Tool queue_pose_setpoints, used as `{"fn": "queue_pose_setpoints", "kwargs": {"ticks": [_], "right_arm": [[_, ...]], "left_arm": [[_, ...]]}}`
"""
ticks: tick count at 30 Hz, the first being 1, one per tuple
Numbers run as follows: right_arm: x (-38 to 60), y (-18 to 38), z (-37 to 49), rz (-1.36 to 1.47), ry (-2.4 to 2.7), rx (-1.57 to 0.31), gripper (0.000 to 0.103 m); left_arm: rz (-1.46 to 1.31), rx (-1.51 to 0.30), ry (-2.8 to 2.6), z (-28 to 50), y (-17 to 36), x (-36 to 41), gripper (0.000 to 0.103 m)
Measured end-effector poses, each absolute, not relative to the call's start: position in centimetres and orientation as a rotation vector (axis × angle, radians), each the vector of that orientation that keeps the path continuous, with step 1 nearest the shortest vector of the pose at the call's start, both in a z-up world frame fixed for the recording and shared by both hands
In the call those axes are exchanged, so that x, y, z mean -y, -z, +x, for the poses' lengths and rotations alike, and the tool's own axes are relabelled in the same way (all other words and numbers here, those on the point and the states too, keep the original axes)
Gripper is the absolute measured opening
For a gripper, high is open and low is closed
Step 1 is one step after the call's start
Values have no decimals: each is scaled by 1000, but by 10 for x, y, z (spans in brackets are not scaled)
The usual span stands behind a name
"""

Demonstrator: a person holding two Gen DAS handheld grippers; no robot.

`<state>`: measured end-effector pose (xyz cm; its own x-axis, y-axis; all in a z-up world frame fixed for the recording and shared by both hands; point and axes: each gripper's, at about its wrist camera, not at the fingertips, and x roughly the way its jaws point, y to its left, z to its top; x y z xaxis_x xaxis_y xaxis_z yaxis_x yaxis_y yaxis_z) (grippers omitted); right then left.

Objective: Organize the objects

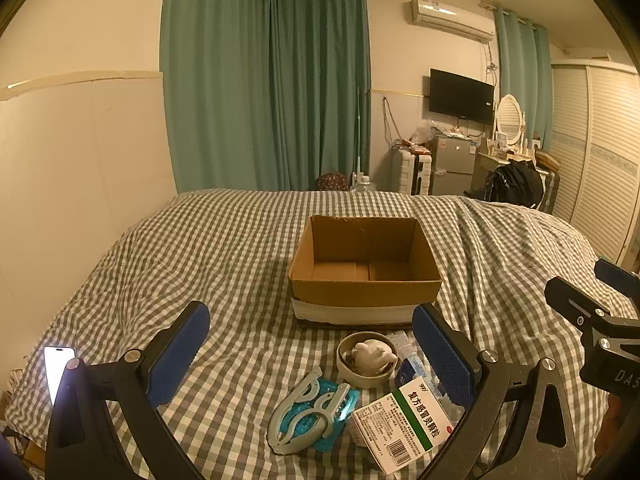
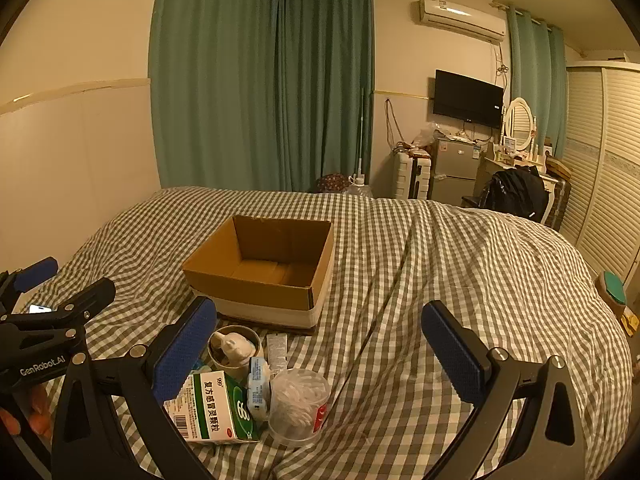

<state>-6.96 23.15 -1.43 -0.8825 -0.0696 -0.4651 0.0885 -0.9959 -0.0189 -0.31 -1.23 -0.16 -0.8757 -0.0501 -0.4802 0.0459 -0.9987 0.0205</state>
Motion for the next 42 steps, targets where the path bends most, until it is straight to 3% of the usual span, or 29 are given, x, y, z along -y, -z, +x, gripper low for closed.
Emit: {"fn": "queue_pose_setpoints", "kwargs": {"ticks": [42], "right_arm": [[-251, 1, -47, 679, 2974, -73, 103]], "left_arm": [[749, 23, 2977, 6, -6, -12, 103]]}}
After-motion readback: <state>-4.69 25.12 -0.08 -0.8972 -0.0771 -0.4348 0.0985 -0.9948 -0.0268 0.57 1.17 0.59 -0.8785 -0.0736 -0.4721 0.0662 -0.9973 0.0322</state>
